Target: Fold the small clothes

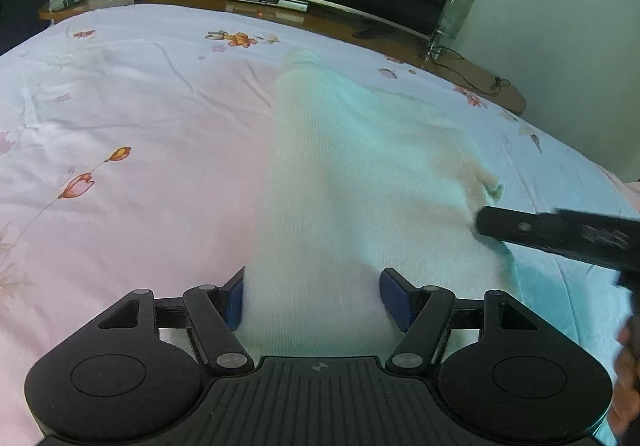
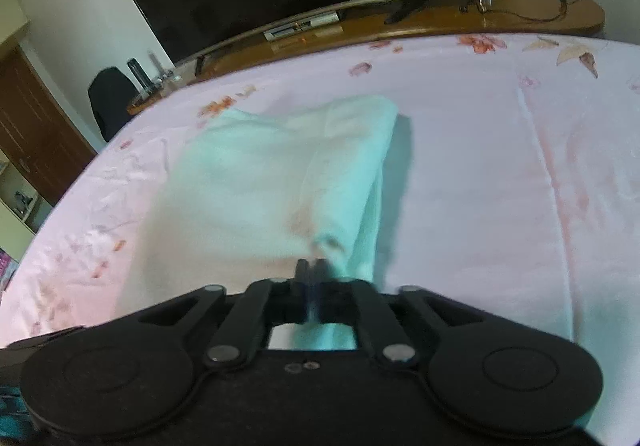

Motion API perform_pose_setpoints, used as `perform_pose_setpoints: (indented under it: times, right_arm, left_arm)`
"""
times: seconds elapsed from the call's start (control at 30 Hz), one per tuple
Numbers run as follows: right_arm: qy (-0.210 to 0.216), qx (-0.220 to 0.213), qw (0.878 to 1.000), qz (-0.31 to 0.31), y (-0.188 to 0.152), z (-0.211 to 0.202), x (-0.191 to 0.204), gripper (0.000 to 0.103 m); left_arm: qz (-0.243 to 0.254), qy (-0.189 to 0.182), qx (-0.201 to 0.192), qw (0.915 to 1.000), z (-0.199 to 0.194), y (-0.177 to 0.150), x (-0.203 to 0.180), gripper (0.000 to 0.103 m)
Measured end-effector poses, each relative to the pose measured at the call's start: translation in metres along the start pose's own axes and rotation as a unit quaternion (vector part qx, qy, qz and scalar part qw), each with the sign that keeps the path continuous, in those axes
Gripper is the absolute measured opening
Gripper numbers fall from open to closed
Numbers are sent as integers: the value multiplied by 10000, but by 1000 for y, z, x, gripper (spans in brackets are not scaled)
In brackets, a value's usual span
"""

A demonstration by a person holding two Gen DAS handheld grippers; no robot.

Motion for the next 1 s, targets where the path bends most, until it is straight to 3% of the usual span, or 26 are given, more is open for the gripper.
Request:
perform_pose_setpoints:
  times: [0.13,0.3,0.4,0.53,0.63,0.87,1.0]
  right_arm:
    - [51,-111,9996,-241,-15,-23,13,20]
    - [-234,266,9993,-80,-47,-18,-3,17]
    - [-347,299,9989,90,-53,-23,-9,21]
    - [-306,307,9988,220,-56,-36,-8,21]
    - [-334,264,9989,190,-58,-42,-6,23]
    - [-263,240,9986,382,-64,-38,-2,22]
    - [-274,367,9981,421,-67,-30,-1,14]
  left_arm:
    - [29,41,32,10000,-4,-2,-1,67]
    - [89,72,55,9999,-6,-3,-2,67]
    - [116,106,47,9999,-7,-4,-2,68]
    - [342,169,21,9993,-14,-8,-9,93]
    - [510,182,-19,9985,-19,-10,-14,93]
    - [341,167,51,9993,-20,-14,-9,93]
    - [346,166,27,9993,-23,-18,-7,93]
Point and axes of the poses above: each gripper's, at about its wrist camera, not at the fingertips, and z roughly the way its jaws point, x to its left, y to its top, the point moved 7 cm from there along z, roughly the way its jaws point, and after that the axes turned 2 degrees about z, right-handed, at the moved point
